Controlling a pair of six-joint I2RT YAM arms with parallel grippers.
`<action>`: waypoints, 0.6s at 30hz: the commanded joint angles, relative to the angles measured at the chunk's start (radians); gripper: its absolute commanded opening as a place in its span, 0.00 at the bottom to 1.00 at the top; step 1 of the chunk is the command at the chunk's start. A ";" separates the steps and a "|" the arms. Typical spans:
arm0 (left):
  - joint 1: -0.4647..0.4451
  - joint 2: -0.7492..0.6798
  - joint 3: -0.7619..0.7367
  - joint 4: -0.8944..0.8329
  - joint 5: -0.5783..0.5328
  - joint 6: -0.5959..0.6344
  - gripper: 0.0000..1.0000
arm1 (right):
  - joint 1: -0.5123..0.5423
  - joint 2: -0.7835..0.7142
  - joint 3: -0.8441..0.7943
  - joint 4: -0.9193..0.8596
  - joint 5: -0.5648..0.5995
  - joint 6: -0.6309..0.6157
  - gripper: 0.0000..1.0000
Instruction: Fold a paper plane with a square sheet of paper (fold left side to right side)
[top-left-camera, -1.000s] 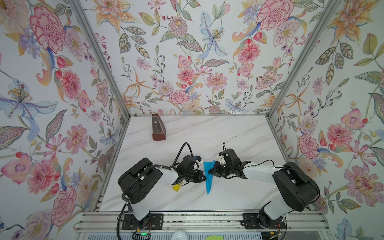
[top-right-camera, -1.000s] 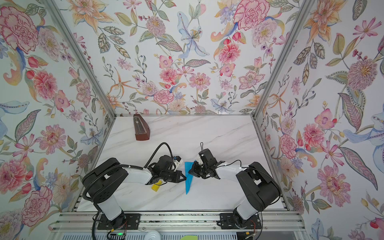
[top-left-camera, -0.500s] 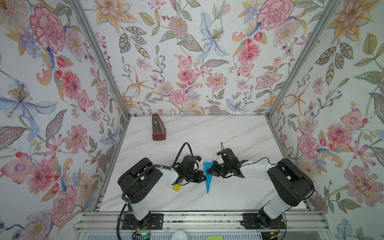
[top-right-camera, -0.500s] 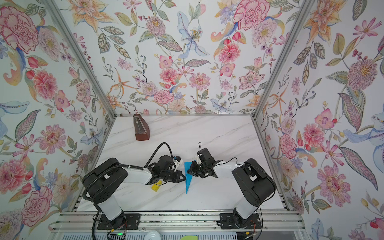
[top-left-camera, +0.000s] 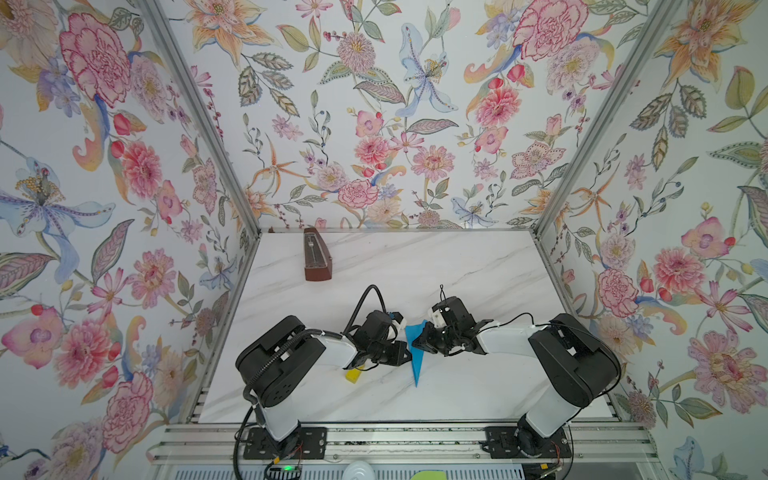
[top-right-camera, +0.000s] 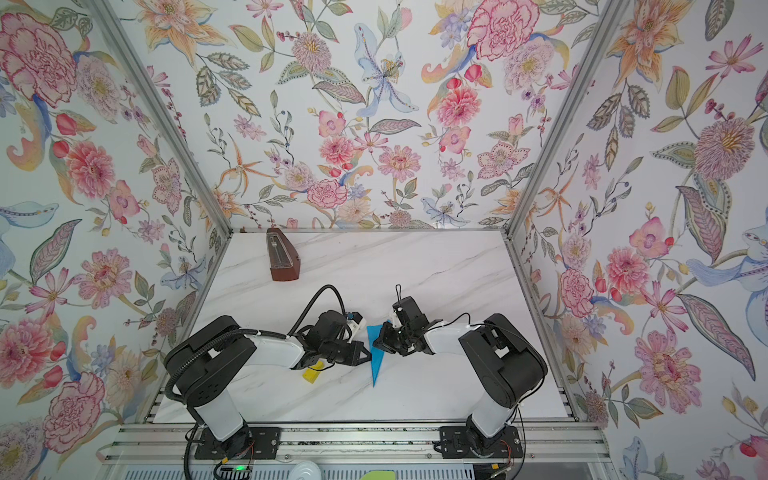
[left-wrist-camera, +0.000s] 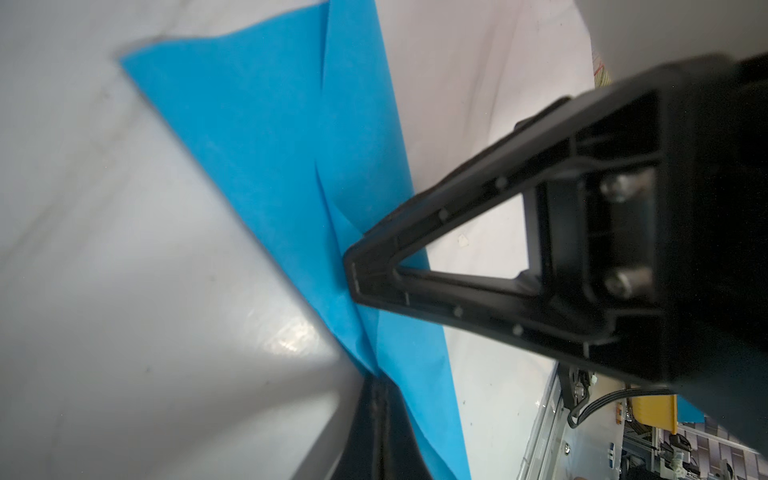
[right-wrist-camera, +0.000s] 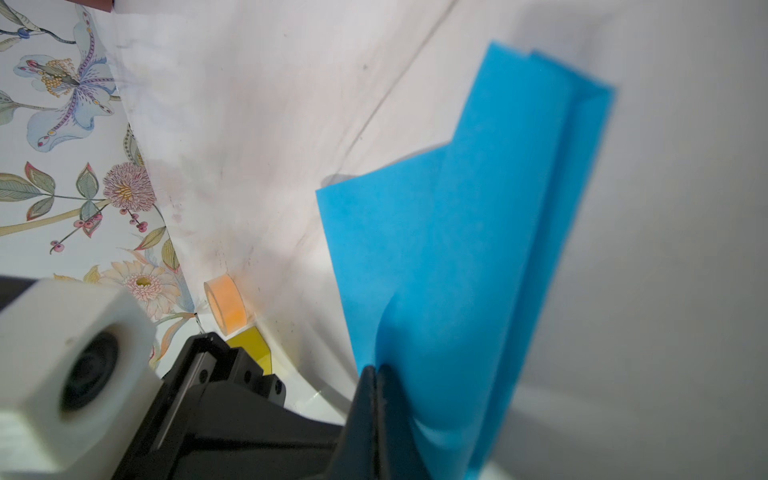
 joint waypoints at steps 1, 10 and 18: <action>-0.005 0.002 -0.001 -0.083 -0.037 0.028 0.00 | 0.005 0.025 0.002 0.007 0.004 0.000 0.00; 0.004 -0.095 0.002 -0.176 -0.128 0.038 0.04 | 0.007 0.037 -0.002 0.027 0.003 0.014 0.00; 0.005 -0.156 0.008 -0.221 -0.134 0.033 0.14 | 0.010 0.045 -0.002 0.039 0.003 0.022 0.00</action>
